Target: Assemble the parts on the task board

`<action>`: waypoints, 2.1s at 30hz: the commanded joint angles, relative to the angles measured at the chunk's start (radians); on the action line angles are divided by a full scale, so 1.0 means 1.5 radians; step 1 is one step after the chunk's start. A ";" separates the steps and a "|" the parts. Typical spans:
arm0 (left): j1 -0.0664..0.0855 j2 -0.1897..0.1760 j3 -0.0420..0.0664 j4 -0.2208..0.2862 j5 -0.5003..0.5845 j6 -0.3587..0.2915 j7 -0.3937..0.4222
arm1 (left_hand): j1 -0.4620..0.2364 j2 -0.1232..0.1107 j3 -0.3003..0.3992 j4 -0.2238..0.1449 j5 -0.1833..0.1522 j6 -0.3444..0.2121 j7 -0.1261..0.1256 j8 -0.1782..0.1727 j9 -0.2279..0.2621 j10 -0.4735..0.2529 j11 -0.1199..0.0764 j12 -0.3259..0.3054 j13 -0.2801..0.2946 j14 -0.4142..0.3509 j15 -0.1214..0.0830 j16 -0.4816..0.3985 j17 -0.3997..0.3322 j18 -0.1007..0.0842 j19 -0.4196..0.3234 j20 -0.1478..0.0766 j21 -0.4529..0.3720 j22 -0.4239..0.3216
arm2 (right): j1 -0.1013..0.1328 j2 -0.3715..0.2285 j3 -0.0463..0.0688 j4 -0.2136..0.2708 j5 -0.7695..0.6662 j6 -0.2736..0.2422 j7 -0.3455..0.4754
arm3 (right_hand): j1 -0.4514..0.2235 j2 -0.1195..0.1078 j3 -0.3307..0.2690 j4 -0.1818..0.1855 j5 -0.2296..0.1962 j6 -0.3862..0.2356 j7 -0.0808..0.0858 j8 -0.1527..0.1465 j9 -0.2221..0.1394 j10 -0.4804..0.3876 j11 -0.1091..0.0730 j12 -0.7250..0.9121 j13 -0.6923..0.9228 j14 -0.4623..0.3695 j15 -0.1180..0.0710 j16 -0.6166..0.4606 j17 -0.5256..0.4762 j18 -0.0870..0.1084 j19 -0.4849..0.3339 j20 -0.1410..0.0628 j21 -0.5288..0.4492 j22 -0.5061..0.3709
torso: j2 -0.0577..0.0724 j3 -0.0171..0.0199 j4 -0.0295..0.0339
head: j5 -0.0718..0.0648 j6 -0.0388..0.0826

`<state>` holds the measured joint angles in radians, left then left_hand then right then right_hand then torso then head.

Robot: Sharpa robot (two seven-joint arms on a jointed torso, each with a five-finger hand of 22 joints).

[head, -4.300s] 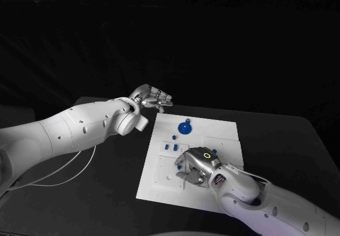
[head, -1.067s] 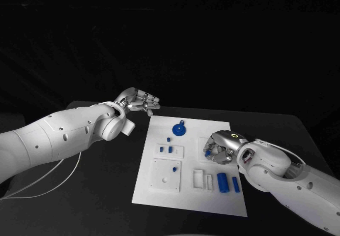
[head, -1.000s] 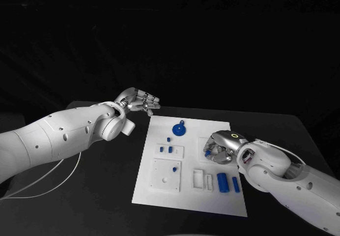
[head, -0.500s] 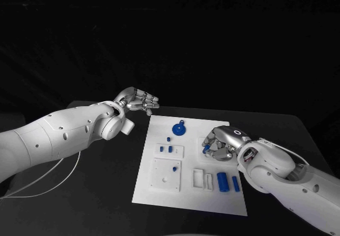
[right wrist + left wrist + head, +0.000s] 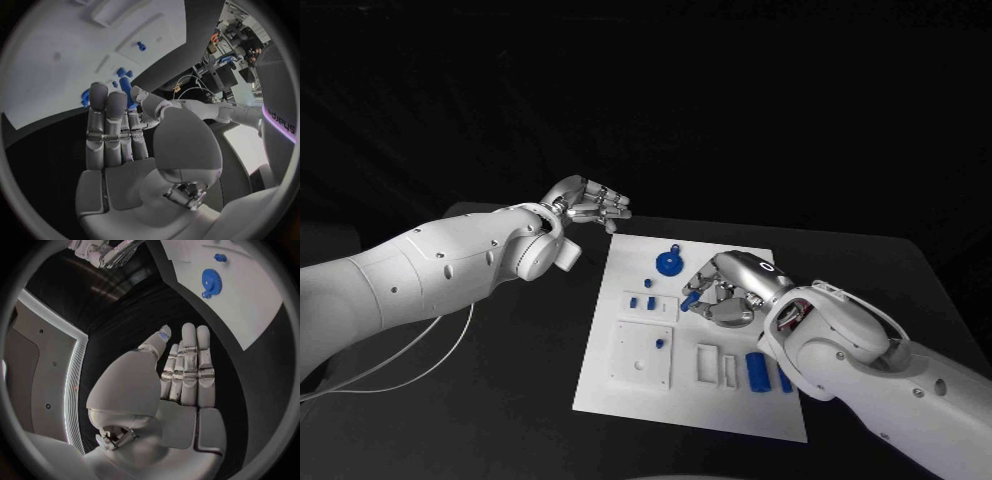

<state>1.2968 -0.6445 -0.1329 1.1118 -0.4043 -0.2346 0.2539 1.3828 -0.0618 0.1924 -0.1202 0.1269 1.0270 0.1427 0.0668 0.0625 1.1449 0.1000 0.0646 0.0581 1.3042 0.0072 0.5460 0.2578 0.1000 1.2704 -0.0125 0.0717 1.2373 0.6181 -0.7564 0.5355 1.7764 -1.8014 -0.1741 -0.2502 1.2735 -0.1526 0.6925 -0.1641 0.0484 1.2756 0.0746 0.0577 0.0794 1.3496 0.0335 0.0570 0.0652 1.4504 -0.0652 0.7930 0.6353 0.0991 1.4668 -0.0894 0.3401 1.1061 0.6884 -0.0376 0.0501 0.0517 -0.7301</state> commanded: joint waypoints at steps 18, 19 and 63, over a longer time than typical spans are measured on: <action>-0.008 0.032 0.000 -0.029 0.006 0.018 0.008 | -0.002 0.006 0.002 0.002 -0.001 -0.001 0.000 -0.002 0.000 -0.005 0.001 -0.002 0.001 0.002 0.000 -0.003 0.002 0.003 -0.001 0.000 0.001 0.000 | 0.003 0.096 -0.111 -0.031 -0.098 -0.017 0.035 | 0.001 0.010 -0.001 -0.010 0.002 0.003 0.000 0.005 -0.001 0.014 -0.010 0.002 -0.001 -0.001 -0.004 0.002 0.000 0.011 0.020 -0.004 0.001 0.013 | -0.008 -0.0055 0.0003 | 0.026 -0.010; -0.008 0.033 0.000 -0.029 0.006 0.019 0.007 | -0.003 0.007 0.002 0.002 -0.001 -0.002 0.000 -0.002 0.000 -0.005 0.001 -0.002 0.001 0.002 0.000 -0.004 0.002 0.003 -0.001 0.000 0.001 0.000 | 0.004 0.097 -0.115 -0.033 -0.099 -0.016 0.035 | 0.001 0.010 -0.001 -0.010 0.002 0.003 0.000 0.005 -0.001 0.014 -0.010 0.002 -0.001 -0.001 -0.004 0.002 0.000 0.011 0.020 -0.004 0.001 0.013 | -0.008 -0.0055 0.0003 | 0.026 -0.010; -0.010 0.032 0.000 -0.029 0.007 0.030 0.000 | -0.004 0.008 -0.002 0.003 -0.002 -0.009 0.002 -0.002 0.000 -0.008 0.002 -0.002 0.001 0.002 0.001 -0.005 0.003 0.004 -0.001 0.001 0.000 -0.003 | 0.010 0.102 -0.153 -0.062 -0.149 0.026 0.013 | -0.001 0.015 -0.006 -0.023 0.001 0.006 -0.001 0.005 -0.001 0.017 -0.011 0.002 -0.001 -0.002 -0.005 0.002 0.000 0.010 0.018 -0.004 0.000 0.032 | -0.008 -0.0047 -0.0006 | 0.029 -0.017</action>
<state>1.2814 -0.5970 -0.1332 1.0664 -0.4014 -0.2031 0.2508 1.3788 -0.0578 0.1924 -0.1202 0.1269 1.0235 0.1463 0.0667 0.0625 1.1412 0.1036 0.0646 0.0580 1.3041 0.0072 0.5414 0.2607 0.1000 1.2704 -0.0125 0.0718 1.2332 0.6356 -0.6030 0.3082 1.6865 -1.9963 -0.1600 -0.2177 1.2752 -0.1409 0.6856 -0.1938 0.0477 1.2782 0.0742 0.0608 0.0771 1.3563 0.0299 0.0572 0.0638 1.4488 -0.0668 0.7929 0.6353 0.1011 1.4666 -0.0889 0.3401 1.1532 0.6758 -0.0449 0.0495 0.0941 -0.7544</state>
